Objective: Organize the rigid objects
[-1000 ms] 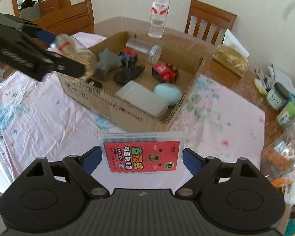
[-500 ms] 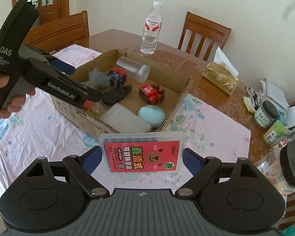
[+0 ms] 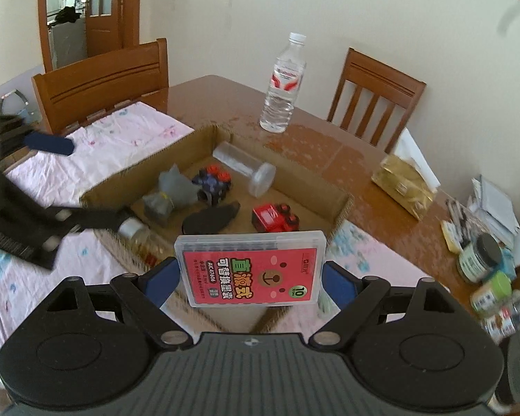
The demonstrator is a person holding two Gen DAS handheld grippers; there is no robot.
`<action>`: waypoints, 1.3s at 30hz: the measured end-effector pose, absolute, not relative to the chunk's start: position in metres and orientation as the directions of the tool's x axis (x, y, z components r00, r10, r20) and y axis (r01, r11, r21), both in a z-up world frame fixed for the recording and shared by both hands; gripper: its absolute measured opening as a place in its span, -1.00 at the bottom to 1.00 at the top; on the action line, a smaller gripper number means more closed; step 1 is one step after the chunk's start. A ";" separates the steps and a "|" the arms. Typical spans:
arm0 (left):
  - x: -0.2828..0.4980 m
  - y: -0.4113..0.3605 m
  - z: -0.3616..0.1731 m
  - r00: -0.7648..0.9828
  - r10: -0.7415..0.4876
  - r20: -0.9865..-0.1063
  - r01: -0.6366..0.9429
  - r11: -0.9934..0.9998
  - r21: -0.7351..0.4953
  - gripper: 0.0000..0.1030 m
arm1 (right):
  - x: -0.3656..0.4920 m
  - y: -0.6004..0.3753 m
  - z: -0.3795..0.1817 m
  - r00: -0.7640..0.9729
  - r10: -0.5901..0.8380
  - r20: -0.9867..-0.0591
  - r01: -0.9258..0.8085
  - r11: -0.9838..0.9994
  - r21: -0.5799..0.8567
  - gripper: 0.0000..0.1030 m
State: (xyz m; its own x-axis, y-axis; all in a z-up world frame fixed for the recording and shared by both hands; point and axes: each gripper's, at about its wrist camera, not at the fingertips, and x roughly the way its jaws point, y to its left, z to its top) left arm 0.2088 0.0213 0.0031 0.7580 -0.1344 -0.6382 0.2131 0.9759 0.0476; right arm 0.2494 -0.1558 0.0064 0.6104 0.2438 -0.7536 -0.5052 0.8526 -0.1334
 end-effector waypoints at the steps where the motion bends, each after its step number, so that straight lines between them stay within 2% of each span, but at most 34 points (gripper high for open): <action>1: 0.206 0.024 0.003 0.761 -0.129 -0.635 0.207 0.977 0.049 0.99 | 0.254 -0.152 0.006 0.606 0.248 -0.756 -0.511 0.850 -0.131 0.78; 19: 0.185 0.072 -0.004 0.757 -0.039 -0.652 0.055 0.998 0.005 0.99 | 0.327 -0.103 -0.034 0.492 0.231 -0.840 -0.565 0.818 -0.106 0.79; 20: 0.185 0.073 -0.004 0.757 -0.042 -0.652 0.056 0.998 0.001 0.99 | 0.330 -0.102 -0.036 0.484 0.227 -0.845 -0.560 0.822 -0.100 0.80; 23: 0.184 0.075 -0.002 0.756 -0.033 -0.654 0.044 0.999 0.001 0.99 | 0.331 -0.101 -0.036 0.496 0.221 -0.839 -0.541 0.835 -0.100 1.00; 26: 0.185 0.074 -0.001 0.755 -0.023 -0.655 0.037 0.999 0.008 0.99 | 0.328 -0.101 -0.031 0.504 0.220 -0.835 -0.532 0.841 -0.100 1.00; 33: 0.191 0.072 0.006 0.754 -0.020 -0.657 0.036 0.999 0.011 0.99 | 0.322 -0.110 -0.020 0.497 0.172 -0.851 -0.447 0.891 -0.081 1.00; 39: 0.198 0.068 0.013 0.734 -0.002 -0.679 0.022 1.000 0.020 0.99 | 0.307 -0.117 -0.010 0.465 0.069 -0.883 -0.330 0.939 -0.101 1.00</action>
